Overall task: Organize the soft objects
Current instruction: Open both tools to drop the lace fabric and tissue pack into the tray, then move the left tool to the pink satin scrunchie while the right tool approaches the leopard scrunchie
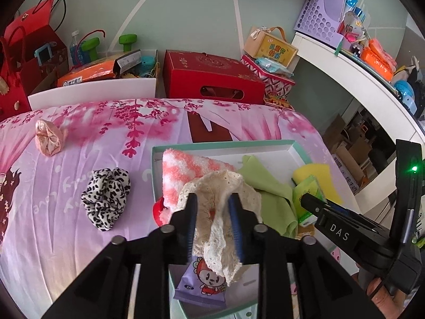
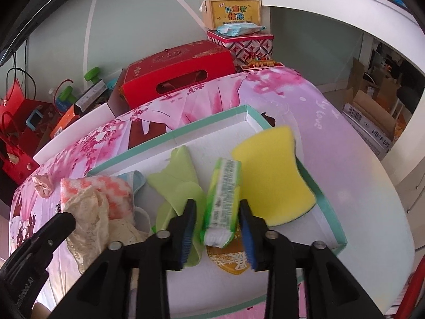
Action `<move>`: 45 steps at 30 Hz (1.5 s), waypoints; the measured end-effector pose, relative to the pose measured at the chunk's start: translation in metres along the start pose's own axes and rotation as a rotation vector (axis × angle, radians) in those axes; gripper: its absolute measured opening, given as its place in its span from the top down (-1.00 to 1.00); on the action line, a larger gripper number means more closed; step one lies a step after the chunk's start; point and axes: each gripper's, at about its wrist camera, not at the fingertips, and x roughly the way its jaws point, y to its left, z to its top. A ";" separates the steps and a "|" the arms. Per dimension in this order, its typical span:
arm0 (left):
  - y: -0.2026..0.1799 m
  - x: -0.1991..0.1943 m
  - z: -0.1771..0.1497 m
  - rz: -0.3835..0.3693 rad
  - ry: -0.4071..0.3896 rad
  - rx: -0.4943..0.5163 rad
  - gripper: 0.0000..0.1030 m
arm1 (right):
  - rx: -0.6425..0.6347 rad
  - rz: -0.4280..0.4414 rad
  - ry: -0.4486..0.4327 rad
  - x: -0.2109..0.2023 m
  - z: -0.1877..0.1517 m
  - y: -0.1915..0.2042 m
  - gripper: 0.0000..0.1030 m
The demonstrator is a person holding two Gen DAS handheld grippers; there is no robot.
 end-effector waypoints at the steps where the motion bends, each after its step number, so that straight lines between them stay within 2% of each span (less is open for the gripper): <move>1: 0.000 -0.004 0.001 0.002 -0.008 0.000 0.46 | -0.001 0.000 0.000 -0.002 0.000 0.000 0.09; 3: 0.001 -0.011 0.002 0.017 -0.023 0.000 0.41 | -0.005 -0.002 -0.004 -0.007 0.001 0.002 0.09; 8: 0.015 -0.024 0.005 0.084 -0.050 -0.028 0.10 | -0.037 -0.006 -0.010 -0.018 0.002 0.008 0.05; 9: 0.020 -0.025 0.006 0.104 -0.050 -0.039 0.02 | -0.042 -0.006 -0.011 -0.021 0.002 0.009 -0.07; 11: 0.031 -0.026 0.005 0.143 -0.044 -0.071 -0.34 | -0.053 -0.004 -0.013 -0.025 0.002 0.012 -0.21; 14: 0.052 -0.024 0.003 0.201 -0.021 -0.128 -0.61 | -0.074 0.001 -0.016 -0.030 0.002 0.017 -0.41; 17: 0.073 -0.021 0.000 0.276 0.011 -0.185 -0.66 | -0.097 -0.004 -0.018 -0.033 0.002 0.023 -0.58; 22: 0.101 -0.018 -0.007 0.379 0.057 -0.252 -0.66 | -0.126 0.006 -0.014 -0.033 0.000 0.032 -1.00; 25: 0.113 -0.020 -0.010 0.430 0.063 -0.270 -0.70 | -0.120 0.016 -0.007 -0.033 -0.002 0.036 -1.00; 26: 0.116 -0.021 -0.011 0.447 0.066 -0.274 -0.87 | -0.117 0.029 -0.004 -0.032 -0.002 0.037 -1.00; 28: 0.121 -0.022 -0.012 0.478 0.071 -0.281 -1.00 | -0.120 0.055 0.008 -0.030 -0.004 0.041 -1.00; 33: 0.126 -0.022 -0.014 0.509 0.081 -0.286 -1.00 | -0.144 0.049 0.010 -0.030 -0.006 0.051 -1.00; 39: 0.128 -0.025 -0.013 0.512 0.080 -0.284 -1.00 | -0.149 0.064 -0.029 -0.043 -0.006 0.062 -1.00; 45: 0.140 -0.037 -0.014 0.540 0.071 -0.299 -1.00 | -0.193 0.151 -0.078 -0.058 -0.010 0.094 -1.00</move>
